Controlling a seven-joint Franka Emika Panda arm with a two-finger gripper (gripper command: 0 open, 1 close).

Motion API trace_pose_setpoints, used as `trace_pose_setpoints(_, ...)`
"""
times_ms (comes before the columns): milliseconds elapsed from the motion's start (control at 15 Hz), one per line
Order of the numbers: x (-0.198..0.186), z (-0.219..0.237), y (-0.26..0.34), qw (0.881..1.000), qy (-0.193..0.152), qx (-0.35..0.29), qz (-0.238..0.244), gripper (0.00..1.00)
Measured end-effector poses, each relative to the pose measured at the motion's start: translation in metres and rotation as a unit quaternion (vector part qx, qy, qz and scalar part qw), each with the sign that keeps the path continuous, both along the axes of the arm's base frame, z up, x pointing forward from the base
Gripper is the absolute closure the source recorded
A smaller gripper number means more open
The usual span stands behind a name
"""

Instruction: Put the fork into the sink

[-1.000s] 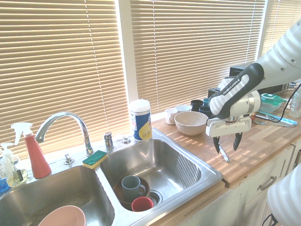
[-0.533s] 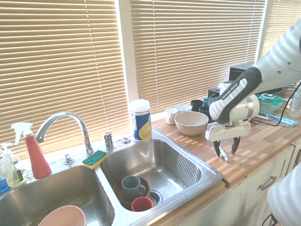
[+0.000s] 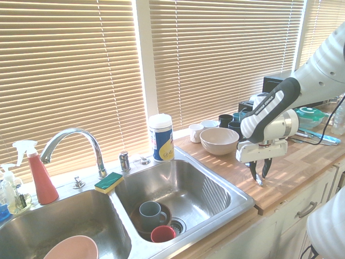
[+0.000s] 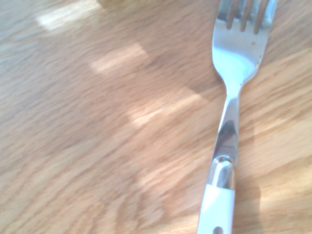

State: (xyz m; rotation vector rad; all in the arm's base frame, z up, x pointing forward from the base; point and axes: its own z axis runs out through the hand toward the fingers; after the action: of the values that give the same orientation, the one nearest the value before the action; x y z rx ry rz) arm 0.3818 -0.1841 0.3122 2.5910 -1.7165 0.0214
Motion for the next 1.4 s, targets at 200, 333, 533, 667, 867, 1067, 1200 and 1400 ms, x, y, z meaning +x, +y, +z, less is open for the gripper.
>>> trace_pose_setpoints(200,0.0,0.0,-0.001,1.0,-0.001,0.001,0.001,1.0)
trace_pose_setpoints(333,0.0,0.001,-0.001,1.0,-0.003,0.0,0.0,1.0)
trace_pose_setpoints(533,-0.002,0.003,-0.009,1.0,-0.008,0.005,-0.015,1.0)
trace_pose_setpoints(667,0.0,0.013,-0.021,0.999,-0.024,0.01,-0.034,1.0)
trace_pose_setpoints(867,0.01,0.072,-0.033,0.997,-0.071,0.009,-0.037,1.0)
trace_pose_setpoints(1067,0.023,0.144,0.013,0.993,-0.114,-0.009,0.023,1.0)
trace_pose_setpoints(1200,0.035,0.157,0.076,0.99,-0.118,-0.02,0.08,1.0)
trace_pose_setpoints(1400,0.044,0.141,0.171,0.981,-0.113,-0.034,0.154,1.0)
